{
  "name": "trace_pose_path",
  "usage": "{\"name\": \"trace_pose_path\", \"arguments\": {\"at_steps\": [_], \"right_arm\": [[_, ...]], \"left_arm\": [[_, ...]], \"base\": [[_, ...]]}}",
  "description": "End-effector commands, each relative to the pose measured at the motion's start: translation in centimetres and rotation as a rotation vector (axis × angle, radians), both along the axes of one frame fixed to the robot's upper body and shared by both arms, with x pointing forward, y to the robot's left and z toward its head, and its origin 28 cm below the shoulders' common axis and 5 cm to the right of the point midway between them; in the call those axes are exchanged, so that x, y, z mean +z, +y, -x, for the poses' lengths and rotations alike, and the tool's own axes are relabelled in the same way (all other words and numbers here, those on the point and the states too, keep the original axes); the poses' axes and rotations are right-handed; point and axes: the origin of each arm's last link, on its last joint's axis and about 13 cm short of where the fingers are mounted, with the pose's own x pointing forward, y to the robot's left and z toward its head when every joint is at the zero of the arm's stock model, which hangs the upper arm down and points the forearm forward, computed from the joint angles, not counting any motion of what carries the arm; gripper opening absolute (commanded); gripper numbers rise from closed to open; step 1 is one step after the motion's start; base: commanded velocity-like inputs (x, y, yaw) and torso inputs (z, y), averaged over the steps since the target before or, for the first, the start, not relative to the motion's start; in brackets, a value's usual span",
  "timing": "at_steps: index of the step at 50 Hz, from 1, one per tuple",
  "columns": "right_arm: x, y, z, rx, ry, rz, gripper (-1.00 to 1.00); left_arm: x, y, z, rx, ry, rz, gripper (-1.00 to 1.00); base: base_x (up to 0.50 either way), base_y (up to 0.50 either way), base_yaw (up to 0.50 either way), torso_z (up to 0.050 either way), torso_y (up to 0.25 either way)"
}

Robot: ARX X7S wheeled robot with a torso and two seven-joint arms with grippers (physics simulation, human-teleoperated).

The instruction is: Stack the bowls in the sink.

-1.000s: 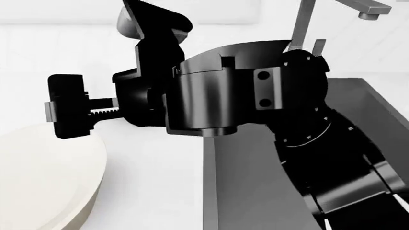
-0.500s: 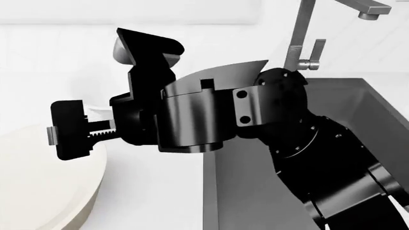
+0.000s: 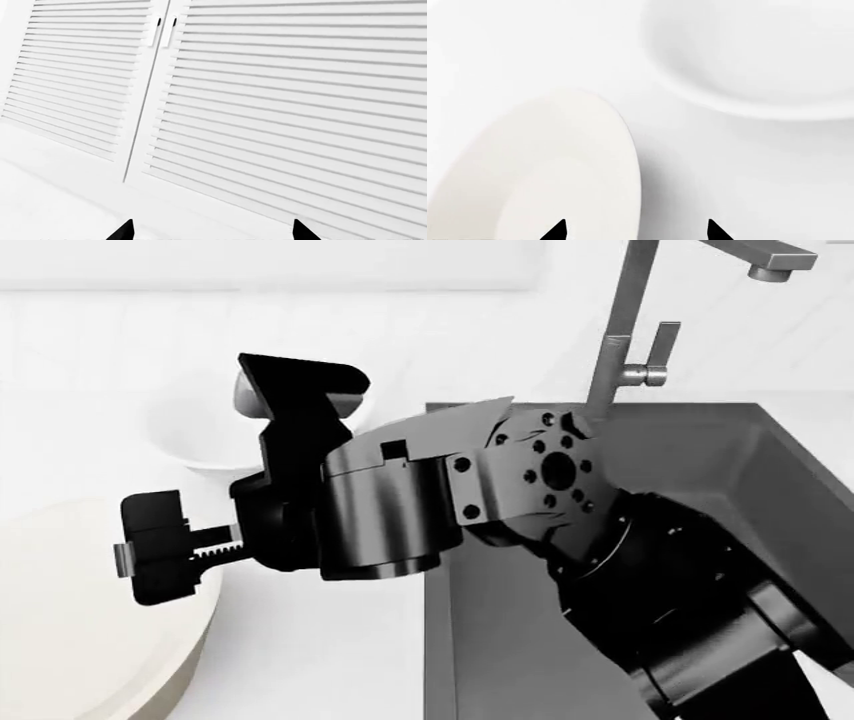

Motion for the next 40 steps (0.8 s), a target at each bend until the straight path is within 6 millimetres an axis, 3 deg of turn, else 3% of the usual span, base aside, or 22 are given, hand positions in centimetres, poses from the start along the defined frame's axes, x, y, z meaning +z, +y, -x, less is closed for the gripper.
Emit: {"name": "trace_pose_path", "arguments": {"at_steps": [1,13,33,34,40], "right_arm": [[-1.5,0.6,-0.4,0.019,0.029,0.018,1.0],[-3.3,1.4,-0.4,0.055,0.071,0.036,1.0],[-4.5,2.8,-0.4,0.143,0.049,0.05,1.0],[-4.6,2.9,-0.3,0.139,0.056,0.053,-1.0],[-4.6,3.0,-0.3,0.154,0.051,0.055,-1.0]], "left_arm": [[-0.2,0.1,-0.1,-0.002,0.003,0.006,1.0],[-0.5,0.3,0.0,0.003,0.001,0.015,1.0],[-0.6,0.1,-0.1,0.003,0.005,0.016,1.0],[-0.6,0.2,-0.1,0.005,0.005,0.016,1.0],[-0.6,0.3,-0.1,0.007,0.002,0.021,1.0]], "base": [[0.0,0.0,0.0,0.0,0.0],[0.0,0.0,0.0,0.0,0.0],[0.0,0.0,0.0,0.0,0.0],[0.0,0.0,0.0,0.0,0.0],[0.0,0.0,0.0,0.0,0.0]]}}
